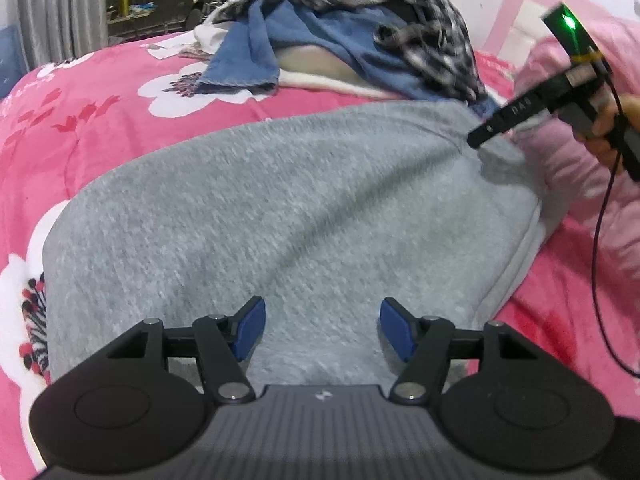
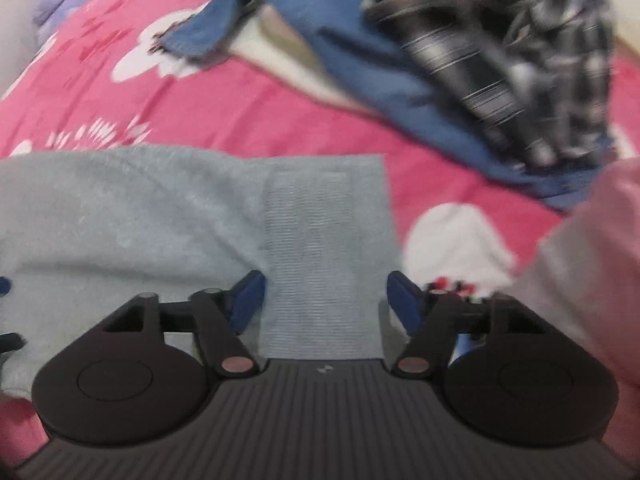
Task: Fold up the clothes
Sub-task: 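Lay the cuff onto the sweatshirt body and open the right gripper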
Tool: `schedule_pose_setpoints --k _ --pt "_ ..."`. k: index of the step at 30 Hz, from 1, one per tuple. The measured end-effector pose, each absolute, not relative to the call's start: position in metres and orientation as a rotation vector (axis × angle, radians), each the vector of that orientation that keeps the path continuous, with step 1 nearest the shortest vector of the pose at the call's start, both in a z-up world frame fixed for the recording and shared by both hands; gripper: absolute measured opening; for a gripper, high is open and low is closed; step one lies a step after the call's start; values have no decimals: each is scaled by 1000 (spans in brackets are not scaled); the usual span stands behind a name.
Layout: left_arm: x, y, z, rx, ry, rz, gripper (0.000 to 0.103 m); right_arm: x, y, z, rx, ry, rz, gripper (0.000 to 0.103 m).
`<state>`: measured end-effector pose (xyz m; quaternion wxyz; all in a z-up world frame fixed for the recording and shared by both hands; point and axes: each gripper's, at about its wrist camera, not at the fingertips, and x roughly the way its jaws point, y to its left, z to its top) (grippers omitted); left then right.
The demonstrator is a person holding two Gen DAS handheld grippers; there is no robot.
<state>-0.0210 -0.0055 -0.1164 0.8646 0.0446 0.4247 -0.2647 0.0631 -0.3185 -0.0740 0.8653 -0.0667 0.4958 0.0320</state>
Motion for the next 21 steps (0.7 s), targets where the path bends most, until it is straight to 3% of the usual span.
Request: schedule_pose_setpoints --k 5,7,12,16,21 --pt "-27 17 -92 6 816 -528 65 43 -297 -45 -429 861 -89 64" --pt "-30 27 -82 -11 799 -496 65 41 -287 -32 -434 785 -42 48" --pt "-38 35 -88 59 932 -420 64 66 -267 -64 -350 856 77 22" --pt "-56 46 -100 64 998 -427 62 91 -295 -115 -279 1002 -15 20" --pt "-78 79 -76 24 967 -420 64 67 -281 -61 -251 920 4 18"
